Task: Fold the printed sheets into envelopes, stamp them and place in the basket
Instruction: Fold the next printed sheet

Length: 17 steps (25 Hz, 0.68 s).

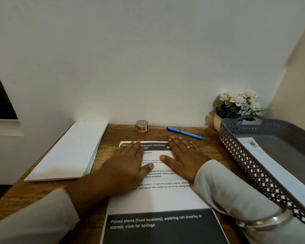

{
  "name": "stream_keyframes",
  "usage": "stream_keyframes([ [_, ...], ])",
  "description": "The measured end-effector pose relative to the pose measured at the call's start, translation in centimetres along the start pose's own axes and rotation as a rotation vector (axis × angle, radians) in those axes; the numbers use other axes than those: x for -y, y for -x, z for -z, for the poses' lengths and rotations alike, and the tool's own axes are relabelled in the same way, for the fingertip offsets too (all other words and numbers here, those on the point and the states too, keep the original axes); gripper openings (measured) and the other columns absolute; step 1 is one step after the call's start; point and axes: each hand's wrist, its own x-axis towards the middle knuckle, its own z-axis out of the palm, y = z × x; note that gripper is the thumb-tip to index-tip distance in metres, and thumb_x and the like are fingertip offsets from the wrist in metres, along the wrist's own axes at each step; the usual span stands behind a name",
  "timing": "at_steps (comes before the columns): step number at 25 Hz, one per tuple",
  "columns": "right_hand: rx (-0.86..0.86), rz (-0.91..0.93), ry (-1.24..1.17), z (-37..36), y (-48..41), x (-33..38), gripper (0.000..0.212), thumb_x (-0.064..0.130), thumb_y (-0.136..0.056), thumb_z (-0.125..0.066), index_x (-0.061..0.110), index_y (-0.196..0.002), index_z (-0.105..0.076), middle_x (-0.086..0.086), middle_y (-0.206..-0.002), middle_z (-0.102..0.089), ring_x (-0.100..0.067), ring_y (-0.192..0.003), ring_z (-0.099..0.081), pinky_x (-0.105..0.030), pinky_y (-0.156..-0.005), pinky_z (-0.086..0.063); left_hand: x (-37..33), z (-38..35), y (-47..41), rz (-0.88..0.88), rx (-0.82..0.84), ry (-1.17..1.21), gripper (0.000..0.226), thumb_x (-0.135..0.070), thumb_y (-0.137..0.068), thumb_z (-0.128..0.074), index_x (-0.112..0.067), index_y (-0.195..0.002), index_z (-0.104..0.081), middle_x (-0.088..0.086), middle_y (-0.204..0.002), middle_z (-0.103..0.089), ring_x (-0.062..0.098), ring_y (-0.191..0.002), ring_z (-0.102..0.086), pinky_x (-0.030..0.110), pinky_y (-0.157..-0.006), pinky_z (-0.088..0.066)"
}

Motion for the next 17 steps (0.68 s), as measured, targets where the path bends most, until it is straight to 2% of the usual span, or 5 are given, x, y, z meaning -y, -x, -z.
stream_keyframes([
  [7,-0.025,0.002,-0.031,-0.5,-0.2,-0.3,0.084,0.074,-0.095,-0.017,0.026,-0.162,-0.004,0.007,-0.170,0.002,-0.015,-0.157,0.004,-0.044,-0.126,0.003,3.0,0.0,-0.3,0.083,0.046,0.046,0.106,-0.080,-0.076,0.004,-0.015,-0.158,0.008,0.002,-0.167,0.014,0.014,-0.152,0.015,0.037,-0.124,0.006],
  [9,-0.089,-0.072,-0.083,-0.6,-0.2,-0.8,0.087,0.079,-0.091,-0.024,0.026,-0.160,-0.018,0.004,-0.169,-0.012,-0.019,-0.156,-0.007,-0.045,-0.126,-0.004,3.3,-0.1,-0.1,0.097,0.045,0.051,0.108,-0.082,-0.074,0.005,-0.014,-0.159,0.007,0.002,-0.167,0.013,0.014,-0.152,0.015,0.036,-0.123,0.007],
  [12,-0.233,-0.258,-0.198,-0.3,-0.6,-2.5,0.079,0.090,-0.072,-0.037,0.030,-0.120,-0.059,0.001,-0.134,-0.058,-0.025,-0.130,-0.051,-0.048,-0.111,-0.038,3.2,0.0,-0.1,0.088,0.026,0.051,0.114,-0.084,-0.069,0.010,-0.014,-0.159,0.007,0.003,-0.167,0.012,0.015,-0.153,0.013,0.036,-0.123,0.006],
  [14,-0.271,-0.267,-0.287,0.1,-0.7,-3.3,0.069,0.089,-0.063,-0.045,0.034,-0.101,-0.063,0.008,-0.111,-0.063,-0.019,-0.110,-0.059,-0.042,-0.094,-0.050,3.1,-0.1,-0.2,0.096,0.018,0.062,0.107,-0.081,-0.076,0.003,-0.013,-0.159,0.006,0.003,-0.167,0.011,0.015,-0.153,0.013,0.036,-0.123,0.006],
  [17,-0.314,-0.200,-0.429,0.6,0.0,-2.8,0.025,0.063,-0.077,-0.070,0.040,-0.082,-0.060,0.015,-0.094,-0.061,-0.010,-0.093,-0.059,-0.031,-0.077,-0.049,3.0,-0.2,-0.2,0.097,0.014,0.055,0.104,-0.079,-0.079,0.000,-0.013,-0.159,0.005,0.004,-0.167,0.010,0.015,-0.153,0.012,0.037,-0.124,0.005],
])
